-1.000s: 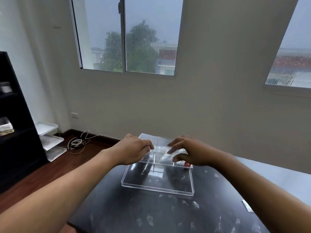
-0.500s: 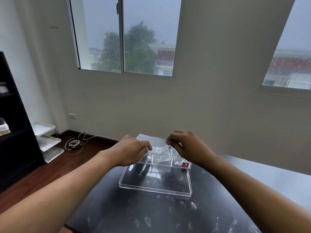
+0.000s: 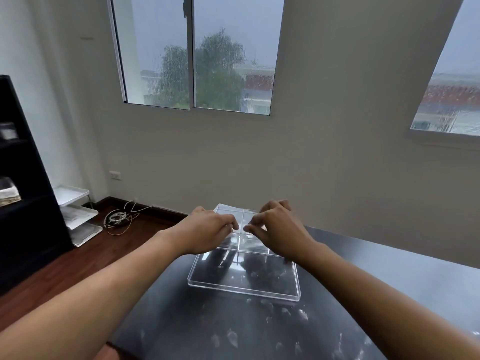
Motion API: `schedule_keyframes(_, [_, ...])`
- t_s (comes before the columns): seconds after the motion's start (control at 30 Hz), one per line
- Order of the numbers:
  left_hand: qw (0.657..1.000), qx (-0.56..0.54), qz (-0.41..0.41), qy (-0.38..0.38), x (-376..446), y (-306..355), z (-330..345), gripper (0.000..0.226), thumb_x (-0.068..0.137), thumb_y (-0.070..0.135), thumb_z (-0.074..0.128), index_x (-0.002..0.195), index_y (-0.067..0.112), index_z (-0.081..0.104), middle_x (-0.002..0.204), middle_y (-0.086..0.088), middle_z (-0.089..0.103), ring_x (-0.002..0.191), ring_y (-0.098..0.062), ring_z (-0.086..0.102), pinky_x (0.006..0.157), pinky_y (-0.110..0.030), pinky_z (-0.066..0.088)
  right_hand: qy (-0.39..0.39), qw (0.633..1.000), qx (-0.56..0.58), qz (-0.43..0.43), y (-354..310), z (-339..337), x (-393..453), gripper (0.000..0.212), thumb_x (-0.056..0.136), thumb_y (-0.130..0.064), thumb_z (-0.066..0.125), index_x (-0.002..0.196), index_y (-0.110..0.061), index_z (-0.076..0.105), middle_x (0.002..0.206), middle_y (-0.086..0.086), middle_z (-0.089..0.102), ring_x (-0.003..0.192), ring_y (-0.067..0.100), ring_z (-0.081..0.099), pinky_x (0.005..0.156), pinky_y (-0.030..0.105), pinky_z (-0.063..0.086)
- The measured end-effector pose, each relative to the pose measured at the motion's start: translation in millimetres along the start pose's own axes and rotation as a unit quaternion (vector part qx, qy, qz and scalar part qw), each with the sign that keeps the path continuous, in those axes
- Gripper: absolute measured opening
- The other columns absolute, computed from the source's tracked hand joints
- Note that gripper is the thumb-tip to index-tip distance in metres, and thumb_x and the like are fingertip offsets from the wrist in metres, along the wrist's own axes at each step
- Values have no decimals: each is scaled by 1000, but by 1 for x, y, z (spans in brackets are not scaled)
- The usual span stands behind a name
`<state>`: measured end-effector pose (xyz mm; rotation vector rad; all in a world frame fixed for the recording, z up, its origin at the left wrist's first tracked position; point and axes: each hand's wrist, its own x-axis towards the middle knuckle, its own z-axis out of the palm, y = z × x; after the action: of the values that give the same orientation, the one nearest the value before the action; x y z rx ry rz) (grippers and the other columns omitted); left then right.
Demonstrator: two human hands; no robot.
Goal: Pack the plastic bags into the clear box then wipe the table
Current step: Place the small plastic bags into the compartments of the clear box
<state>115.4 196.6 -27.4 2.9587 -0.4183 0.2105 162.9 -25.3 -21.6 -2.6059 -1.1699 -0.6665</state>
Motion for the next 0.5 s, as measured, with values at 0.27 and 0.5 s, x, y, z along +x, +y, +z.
schedule_keyframes(0.27, [1000,9,-7,1,-2,3,-2,36,103,39,27,121,39,58,106,14,75,106,-9,65,108,-38,33,-131,991,39,0,1,-1,-10,60,109,-42,21,91,-17,71,92,4,75,101,17,65,122,41,15])
schedule_keyframes(0.5, [996,-18,16,91,-11,14,-9,25,102,42,44,117,37,63,120,21,66,110,-3,62,103,-39,38,-50,991,117,35,16,-43,-22,57,107,-37,24,109,-10,73,114,9,73,117,19,60,115,27,16])
